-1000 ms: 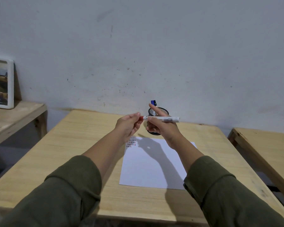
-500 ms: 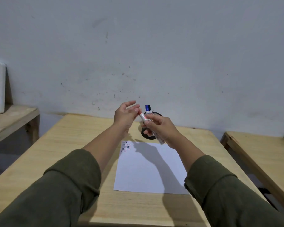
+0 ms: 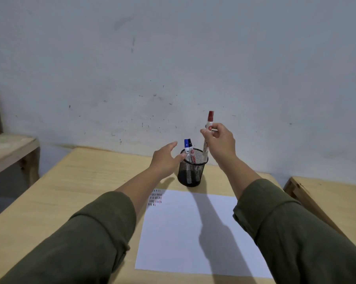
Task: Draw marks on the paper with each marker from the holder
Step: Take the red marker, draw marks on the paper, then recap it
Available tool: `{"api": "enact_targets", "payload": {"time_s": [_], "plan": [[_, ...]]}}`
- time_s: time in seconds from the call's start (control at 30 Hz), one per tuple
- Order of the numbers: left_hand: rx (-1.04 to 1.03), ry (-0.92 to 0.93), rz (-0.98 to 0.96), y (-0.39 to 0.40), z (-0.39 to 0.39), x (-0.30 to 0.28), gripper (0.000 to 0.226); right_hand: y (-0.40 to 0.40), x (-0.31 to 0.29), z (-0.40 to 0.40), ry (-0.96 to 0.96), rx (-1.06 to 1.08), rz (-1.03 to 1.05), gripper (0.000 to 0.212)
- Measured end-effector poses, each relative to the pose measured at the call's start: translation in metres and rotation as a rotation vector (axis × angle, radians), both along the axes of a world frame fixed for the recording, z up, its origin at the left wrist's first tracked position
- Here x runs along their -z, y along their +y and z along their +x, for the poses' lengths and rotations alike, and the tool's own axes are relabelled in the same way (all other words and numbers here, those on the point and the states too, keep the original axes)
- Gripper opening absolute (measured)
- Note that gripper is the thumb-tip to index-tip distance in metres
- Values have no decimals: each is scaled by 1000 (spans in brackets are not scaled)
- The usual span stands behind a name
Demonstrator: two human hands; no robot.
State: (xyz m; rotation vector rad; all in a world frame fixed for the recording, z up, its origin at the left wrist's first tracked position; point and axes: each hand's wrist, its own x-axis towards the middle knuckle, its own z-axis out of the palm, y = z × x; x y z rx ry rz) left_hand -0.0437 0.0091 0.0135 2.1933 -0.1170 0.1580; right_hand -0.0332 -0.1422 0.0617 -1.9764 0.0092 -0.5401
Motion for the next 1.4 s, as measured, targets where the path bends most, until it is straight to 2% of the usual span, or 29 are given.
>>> {"api": "enact_targets", "payload": {"time_s": [0.23,0.4,0.7,1.0,1.2,1.4], "plan": [[119,116,84,-13,22,7,77,0,21,28,17,53,-58,21],[150,125,140,-13,27,15,76,3,49,40,142,102,-134,22],[145,133,117,-15,27,19,71,5,65,49,321,172,-169,15],[136,135,68,-16,30,25,70,4,67,55,288,115,-122,26],[143,123,55,-17,29,24,70,1,63,57,279,171,-262,27],[135,133,48,-17,33,28,73,-2,62,62,373,169,-393,30]]}}
